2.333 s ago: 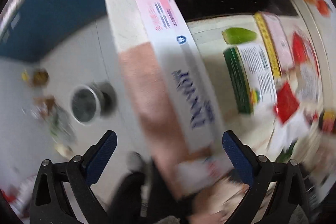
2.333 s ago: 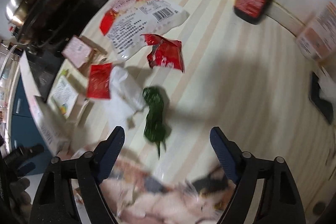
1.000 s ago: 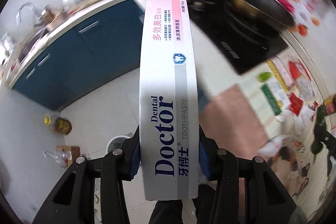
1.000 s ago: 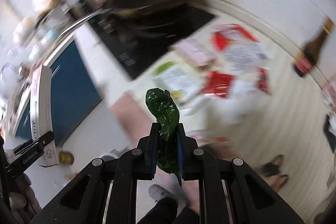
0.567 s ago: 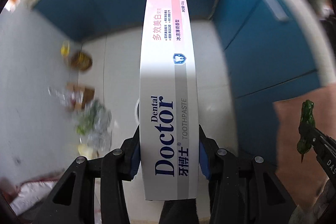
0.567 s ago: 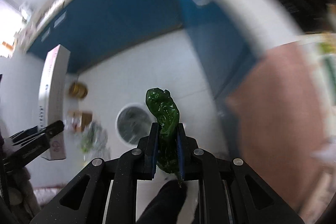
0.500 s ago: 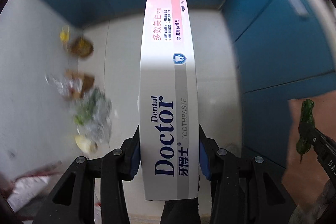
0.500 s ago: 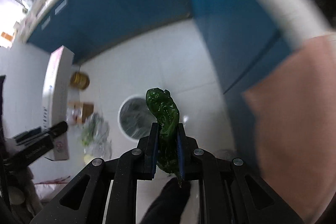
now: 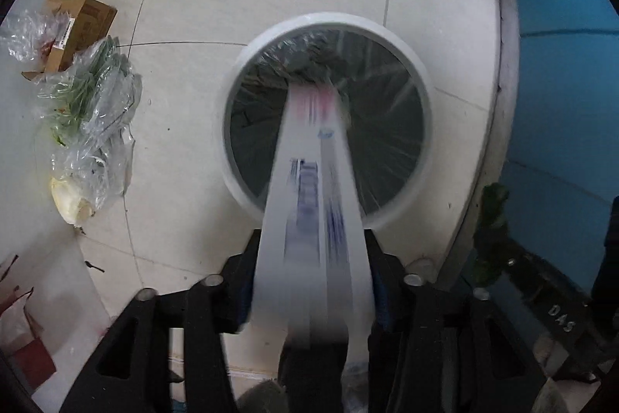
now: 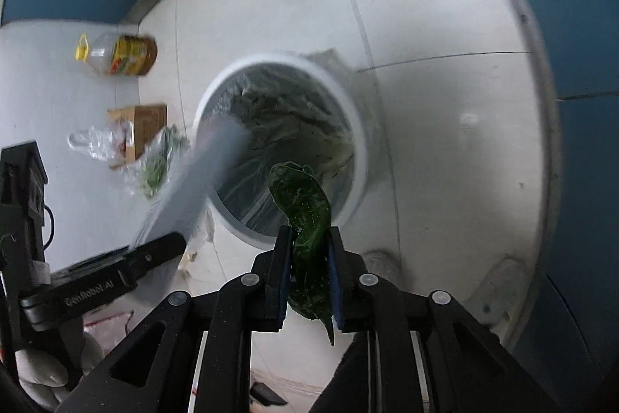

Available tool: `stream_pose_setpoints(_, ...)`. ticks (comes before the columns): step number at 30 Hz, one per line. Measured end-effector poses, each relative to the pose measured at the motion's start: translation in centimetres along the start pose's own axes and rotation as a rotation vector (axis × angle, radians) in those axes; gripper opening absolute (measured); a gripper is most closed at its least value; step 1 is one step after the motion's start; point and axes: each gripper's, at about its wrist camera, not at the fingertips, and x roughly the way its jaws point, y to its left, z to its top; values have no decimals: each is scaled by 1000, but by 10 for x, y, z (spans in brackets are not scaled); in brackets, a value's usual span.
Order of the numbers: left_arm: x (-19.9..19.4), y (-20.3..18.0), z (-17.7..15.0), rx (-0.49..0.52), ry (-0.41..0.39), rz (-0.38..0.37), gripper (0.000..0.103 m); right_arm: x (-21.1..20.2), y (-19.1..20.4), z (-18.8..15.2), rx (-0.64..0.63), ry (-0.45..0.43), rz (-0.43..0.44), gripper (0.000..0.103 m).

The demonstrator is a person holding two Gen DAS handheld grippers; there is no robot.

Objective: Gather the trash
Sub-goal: 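Carry both items to the floor bin and open both tools to drop them, then move both tools back up to the counter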

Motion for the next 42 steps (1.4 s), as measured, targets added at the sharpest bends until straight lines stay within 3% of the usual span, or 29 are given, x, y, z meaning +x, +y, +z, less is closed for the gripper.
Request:
stream_pose_setpoints(1,1,3,3,-7,-9,6,92,9,-1,4,-8,3,-9,25)
stream_pose_setpoints(2,-4,3,3,-15,-20,14,98,15,3,6,-15,4,-16,33)
stream_pose_setpoints(3,-9,5,4,-25,-41,29,100,17,14,11,-21,4,-25,50)
stream_pose_setpoints(4,-14,6,3,-32,-58,53,100,16,15,13,-29,-4,-33,59)
stream_pose_setpoints(6,-35,11,-6,-49,-109,111,100,7,25,11,-39,-23,-37,60)
stream_pose_setpoints(8,-58,11,-18,-62,-162,172,100,-13,40,10,-61,-47,-74,69)
stream_pose_setpoints(10,-87,11,-33,-67,-232,237,100,-37,54,5,-96,-88,-154,94)
stream_pose_setpoints(12,-114,12,-45,-73,-291,268,100,-62,69,1,-128,-124,-234,102)
stream_pose_setpoints(17,-184,2,-86,-71,-369,291,100,-134,109,-30,-188,-209,-350,102)
stream_pose_setpoints(23,-259,-14,-142,-46,-415,260,100,-221,160,-80,-236,-269,-357,102)
stream_pose_setpoints(34,-391,-32,-247,4,-509,198,100,-389,215,-185,-298,-359,-293,102)
stream_pose_setpoints(42,-449,-39,-298,1,-569,139,100,-475,230,-239,-297,-428,-206,102)
